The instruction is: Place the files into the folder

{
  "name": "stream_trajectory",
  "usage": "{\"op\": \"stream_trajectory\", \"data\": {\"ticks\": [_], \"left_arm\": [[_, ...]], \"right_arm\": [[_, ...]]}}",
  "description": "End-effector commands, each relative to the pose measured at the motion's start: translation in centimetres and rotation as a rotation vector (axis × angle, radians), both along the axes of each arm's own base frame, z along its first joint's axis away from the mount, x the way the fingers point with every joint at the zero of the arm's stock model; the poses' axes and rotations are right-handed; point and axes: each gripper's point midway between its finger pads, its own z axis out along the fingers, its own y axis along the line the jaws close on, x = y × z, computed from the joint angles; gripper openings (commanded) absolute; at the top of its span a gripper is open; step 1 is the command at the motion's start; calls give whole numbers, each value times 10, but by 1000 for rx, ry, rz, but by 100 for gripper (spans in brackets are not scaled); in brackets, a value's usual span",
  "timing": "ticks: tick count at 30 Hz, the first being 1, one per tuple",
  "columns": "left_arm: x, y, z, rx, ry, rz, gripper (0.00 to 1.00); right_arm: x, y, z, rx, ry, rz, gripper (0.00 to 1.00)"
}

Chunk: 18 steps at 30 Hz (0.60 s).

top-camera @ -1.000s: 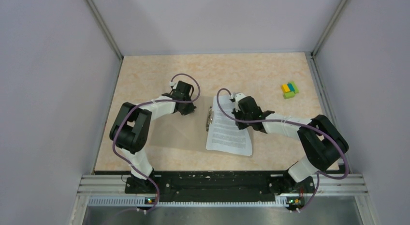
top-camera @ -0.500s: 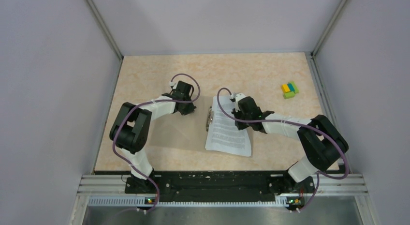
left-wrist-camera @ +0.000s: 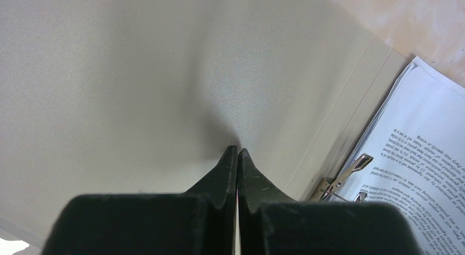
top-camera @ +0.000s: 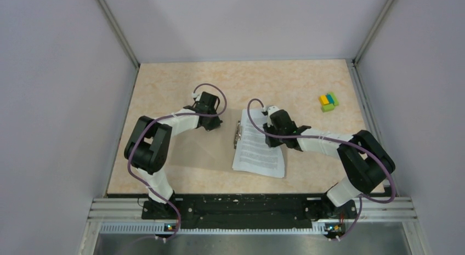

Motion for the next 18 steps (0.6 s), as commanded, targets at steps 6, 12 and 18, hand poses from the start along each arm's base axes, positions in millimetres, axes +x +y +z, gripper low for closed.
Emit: {"op": "stream_trajectory", "data": {"ticks": [6,12,18], "left_arm": [[-26,15,-17,58,87,11,0],[-26,14,-17,58,85,12,0],[-26,14,-16,53,84,14,0]], "right_arm": [[7,7,26,37,-40,-31,42],[8,-1,29,14,-39,-76,63],[11,-12,29,-15,-35,-128,95]]}}
